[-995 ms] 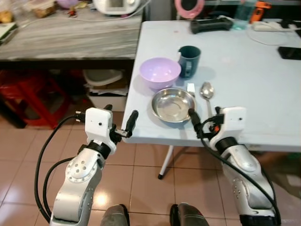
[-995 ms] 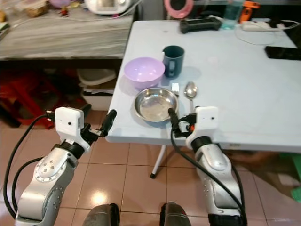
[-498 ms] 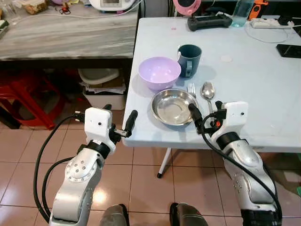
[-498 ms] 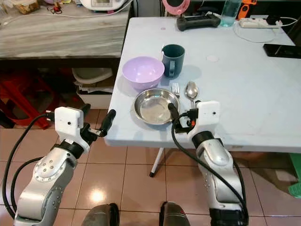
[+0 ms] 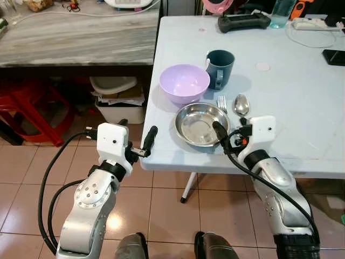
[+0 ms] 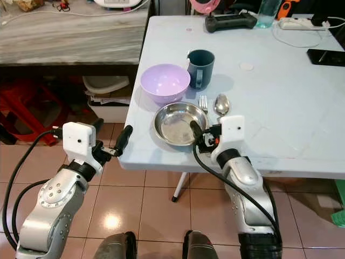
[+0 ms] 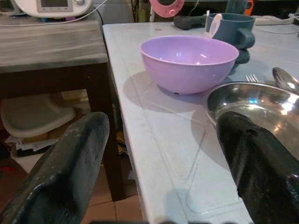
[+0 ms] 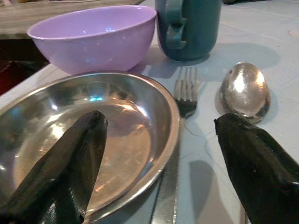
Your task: Setting the table
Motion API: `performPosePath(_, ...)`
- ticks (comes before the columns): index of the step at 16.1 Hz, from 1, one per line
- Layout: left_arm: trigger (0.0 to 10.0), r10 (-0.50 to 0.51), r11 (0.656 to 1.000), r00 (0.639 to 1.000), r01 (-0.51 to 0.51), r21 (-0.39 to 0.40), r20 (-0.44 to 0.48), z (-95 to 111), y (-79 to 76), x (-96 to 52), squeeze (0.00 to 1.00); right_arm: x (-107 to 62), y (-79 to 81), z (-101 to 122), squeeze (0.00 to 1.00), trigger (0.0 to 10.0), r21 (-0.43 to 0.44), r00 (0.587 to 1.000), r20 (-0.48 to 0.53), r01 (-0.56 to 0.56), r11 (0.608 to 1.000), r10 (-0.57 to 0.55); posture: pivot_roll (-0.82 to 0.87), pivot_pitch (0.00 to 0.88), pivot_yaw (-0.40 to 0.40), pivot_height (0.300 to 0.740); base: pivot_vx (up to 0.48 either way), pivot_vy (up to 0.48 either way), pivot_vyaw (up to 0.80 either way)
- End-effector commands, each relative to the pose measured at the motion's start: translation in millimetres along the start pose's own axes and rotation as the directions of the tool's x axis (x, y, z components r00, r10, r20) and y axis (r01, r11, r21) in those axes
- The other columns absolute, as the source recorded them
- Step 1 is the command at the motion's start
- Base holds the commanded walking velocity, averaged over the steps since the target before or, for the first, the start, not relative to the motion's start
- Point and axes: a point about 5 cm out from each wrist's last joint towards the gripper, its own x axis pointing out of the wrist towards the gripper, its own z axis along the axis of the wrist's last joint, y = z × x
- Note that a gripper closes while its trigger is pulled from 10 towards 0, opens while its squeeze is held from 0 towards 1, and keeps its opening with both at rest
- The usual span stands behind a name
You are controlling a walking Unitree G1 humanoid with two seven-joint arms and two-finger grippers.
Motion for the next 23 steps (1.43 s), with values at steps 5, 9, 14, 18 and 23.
performPosePath(5, 10.0, 0.004, 1.0, 1.0, -0.003, 0.017, -0.013, -0.7, -0.2, -2.2, 0.0, 1.1, 4.0, -6.9, 0.0, 0.4, 0.028, 0.999, -0.049, -0.012, 1.0, 0.013, 0.01, 0.129, 0.058, 0.74, 0.0, 0.0, 0.0)
performPosePath(9, 10.0, -0.002, 1.0, 1.0, 0.002, 0.02, -0.011, -0.3, -0.4, -1.7, 0.0, 1.6, 3.5, -9.1, 0.0, 8.6, 0.075, 0.998, -0.07, 0.003, 0.997, 0.002, 0.01, 0.131, 0.059, 0.74, 0.0, 0.0, 0.0)
performPosePath(14, 10.0, -0.006, 1.0, 1.0, 0.006, 0.019, -0.011, 0.2, -1.1, -1.4, 0.0, 2.8, 2.9, -11.9, 0.0, 10.0, 0.133, 0.995, -0.097, 0.024, 0.991, -0.012, 0.01, 0.14, 0.059, 0.74, 0.0, 0.0, 0.0)
performPosePath(18, 10.0, -0.005, 1.0, 1.0, 0.005, 0.023, -0.009, 1.1, -0.6, -1.1, 0.0, 5.6, 3.8, -5.3, 0.0, 10.0, 0.178, 0.996, -0.088, 0.031, 0.984, -0.016, 0.01, 0.142, 0.06, 0.74, 0.0, 0.0, 0.0)
performPosePath(23, 10.0, -0.007, 1.0, 1.0, 0.007, 0.021, -0.008, 0.9, -1.3, -0.8, 0.0, 7.6, 9.1, 4.6, 0.73, 10.0, 0.223, 0.998, -0.067, 0.011, 0.975, 0.004, 0.01, 0.142, 0.06, 0.74, 0.0, 0.0, 0.0)
